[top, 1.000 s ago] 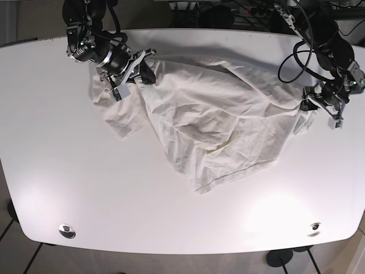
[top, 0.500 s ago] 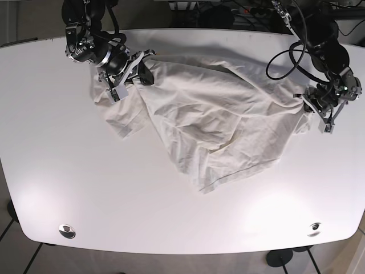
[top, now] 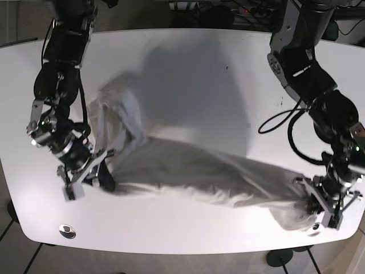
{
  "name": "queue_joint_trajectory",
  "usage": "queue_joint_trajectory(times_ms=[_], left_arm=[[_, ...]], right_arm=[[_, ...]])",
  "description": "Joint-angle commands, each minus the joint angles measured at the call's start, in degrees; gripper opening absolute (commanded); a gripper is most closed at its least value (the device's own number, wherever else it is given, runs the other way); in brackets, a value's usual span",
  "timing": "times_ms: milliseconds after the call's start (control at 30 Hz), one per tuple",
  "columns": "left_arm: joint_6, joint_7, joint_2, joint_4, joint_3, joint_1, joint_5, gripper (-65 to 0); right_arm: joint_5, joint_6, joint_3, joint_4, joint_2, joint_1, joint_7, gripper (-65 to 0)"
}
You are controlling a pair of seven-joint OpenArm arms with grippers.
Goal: Fold the T-shirt properly
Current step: 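Lift the white shirt with both grippers, shake it and lay it down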
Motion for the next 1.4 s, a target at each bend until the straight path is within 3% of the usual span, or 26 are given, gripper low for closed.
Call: queue_joint_trajectory(times_ms=[33,133,200,333,467,567,733,967,1133,1200,1400], left_arm=[[1.4,-3.3,-1.2,-5.7,1.6,-9.6,-0.2,-64.6],[2.6,-6.7,-2.4,-14.2,2.4,-19.9,-0.1,-64.6],[3.6,-7.9,-3.8,-21.2,2.1,-27.8,-0.2,-64.6],[3.4,-7.8,-7.5,-21.8,1.7,-26.6,-0.5,-64.6],[2.1,-6.5,-8.4,-11.7,-2.7,-10.2,-0.5,-64.6],[-0.5,-4.9,-7.9,-5.4,-5.6,3.2,-0.5,-64.6],[-0.5,-5.1,-4.3,-1.6,-15.5,26.8,-0.5,-64.6],[-0.5,-5.1,-4.2,-1.6,-21.9,42.0,-0.5,-64.6],[-0.5,-5.0,-4.2,-1.3,-22.7,46.3,-0.5,-64.6],[-0.5,-5.0,-4.2,0.8,-22.8,47.6,-0.5,-64.6],[-0.5,-5.0,-4.1,4.5,-22.3,48.3,-0.5,-64.4]], right_arm=[[1.1,0.05,0.3,-2.8,1.0,9.8,1.1,-63.1],[1.1,0.05,-0.9,-7.3,1.6,22.4,-0.5,-63.1],[1.2,0.05,-2.6,-10.0,4.3,32.1,-1.0,-63.1],[1.4,0.14,0.0,-9.9,5.8,32.3,-2.7,-63.1],[1.7,0.49,0.3,-3.2,5.6,15.0,-2.3,-63.1],[1.6,0.58,0.3,0.2,2.7,-0.1,2.1,-63.1],[1.3,0.67,0.1,1.8,-1.6,-24.0,10.3,-63.1],[5.1,0.67,0.1,9.0,-2.9,-43.8,11.6,-62.9],[5.3,0.41,-0.2,11.5,-3.1,-48.0,11.1,-62.3],[5.3,0.32,0.0,11.6,-3.1,-48.3,9.1,-54.1],[5.3,0.23,0.3,14.0,-3.1,-48.9,8.6,-20.6]])
